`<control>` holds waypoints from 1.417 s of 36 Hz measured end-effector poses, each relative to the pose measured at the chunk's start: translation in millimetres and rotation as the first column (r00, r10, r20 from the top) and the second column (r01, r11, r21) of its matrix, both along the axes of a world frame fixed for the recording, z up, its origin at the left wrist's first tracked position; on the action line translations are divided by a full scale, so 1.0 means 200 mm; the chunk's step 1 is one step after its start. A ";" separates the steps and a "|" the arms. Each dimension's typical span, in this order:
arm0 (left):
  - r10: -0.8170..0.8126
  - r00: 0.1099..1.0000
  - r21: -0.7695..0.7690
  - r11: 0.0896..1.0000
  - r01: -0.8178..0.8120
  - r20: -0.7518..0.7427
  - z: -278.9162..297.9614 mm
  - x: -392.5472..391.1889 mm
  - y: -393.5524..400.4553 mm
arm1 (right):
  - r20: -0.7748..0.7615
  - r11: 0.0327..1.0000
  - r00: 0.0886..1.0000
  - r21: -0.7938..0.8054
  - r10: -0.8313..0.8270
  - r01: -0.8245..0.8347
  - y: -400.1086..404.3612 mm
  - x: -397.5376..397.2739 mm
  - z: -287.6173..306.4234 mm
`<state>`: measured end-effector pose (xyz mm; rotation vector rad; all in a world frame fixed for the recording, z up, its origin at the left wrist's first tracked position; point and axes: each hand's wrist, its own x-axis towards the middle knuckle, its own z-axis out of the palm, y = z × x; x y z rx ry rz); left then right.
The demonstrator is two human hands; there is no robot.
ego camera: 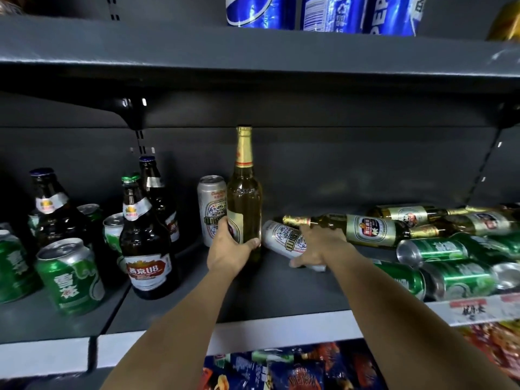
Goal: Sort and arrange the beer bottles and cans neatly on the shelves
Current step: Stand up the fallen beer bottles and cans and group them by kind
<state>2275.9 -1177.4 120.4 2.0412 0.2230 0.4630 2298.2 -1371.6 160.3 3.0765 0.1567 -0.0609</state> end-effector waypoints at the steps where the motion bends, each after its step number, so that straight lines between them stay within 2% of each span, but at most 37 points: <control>1: 0.018 1.000 0.006 1.000 -0.018 -0.008 0.00 0.00 0.01 | -0.075 0.999 0.996 -0.024 -0.043 0.042 -0.01 0.00 0.02; 4: 0.069 0.997 0.010 0.998 -0.069 -0.027 0.00 -0.02 0.05 | -0.220 0.994 0.969 -0.015 -0.109 0.108 -0.02 0.01 0.08; 7: 0.105 0.994 0.016 0.994 -0.105 -0.032 0.01 -0.04 0.09 | -0.251 0.984 0.960 0.090 -0.127 0.154 -0.01 0.01 0.13; 9: 0.108 0.994 0.006 0.994 -0.108 -0.028 0.01 -0.05 0.11 | -0.193 0.962 0.972 0.209 -0.134 0.174 -0.02 0.02 0.18; 12: 0.079 0.996 -0.029 0.996 -0.079 -0.029 0.01 -0.06 0.12 | -0.032 0.919 0.993 0.376 -0.110 0.114 0.01 0.02 0.31; 15: 0.076 0.997 -0.014 0.997 -0.076 -0.004 0.01 -0.07 0.11 | 0.145 0.936 0.987 0.351 -0.062 0.007 0.11 0.03 0.40; 18: 0.099 0.995 -0.013 0.995 -0.098 0.033 -0.01 -0.10 0.11 | 0.213 0.946 0.976 0.322 -0.036 -0.036 0.21 0.05 0.41; 24: 0.274 0.941 0.030 0.958 -0.285 0.200 -0.01 -0.19 0.12 | 0.245 0.938 0.969 0.333 0.008 -0.092 0.33 0.07 0.38; 32: 0.191 0.929 -0.006 0.980 -0.200 0.317 -0.03 -0.21 0.06 | 0.190 0.935 0.982 0.349 0.002 -0.069 0.38 0.12 0.38; 36: 0.127 0.955 0.004 0.991 -0.133 0.268 -0.06 -0.20 0.03 | 0.201 0.890 0.979 0.452 -0.040 -0.056 0.36 0.14 0.32; 42: 0.054 0.965 0.093 0.992 -0.080 0.255 -0.07 -0.17 -0.08 | 0.261 0.843 0.943 0.537 -0.204 0.034 0.13 0.10 0.24; 48: -0.043 0.962 0.114 0.993 0.012 0.271 -0.08 -0.14 -0.38 | 0.127 0.848 0.963 0.510 -0.237 0.141 -0.35 0.05 0.19; 51: -0.064 0.972 0.110 0.993 0.040 0.225 -0.07 -0.14 -0.56 | 0.041 0.860 0.973 0.477 -0.228 0.181 -0.54 0.02 0.17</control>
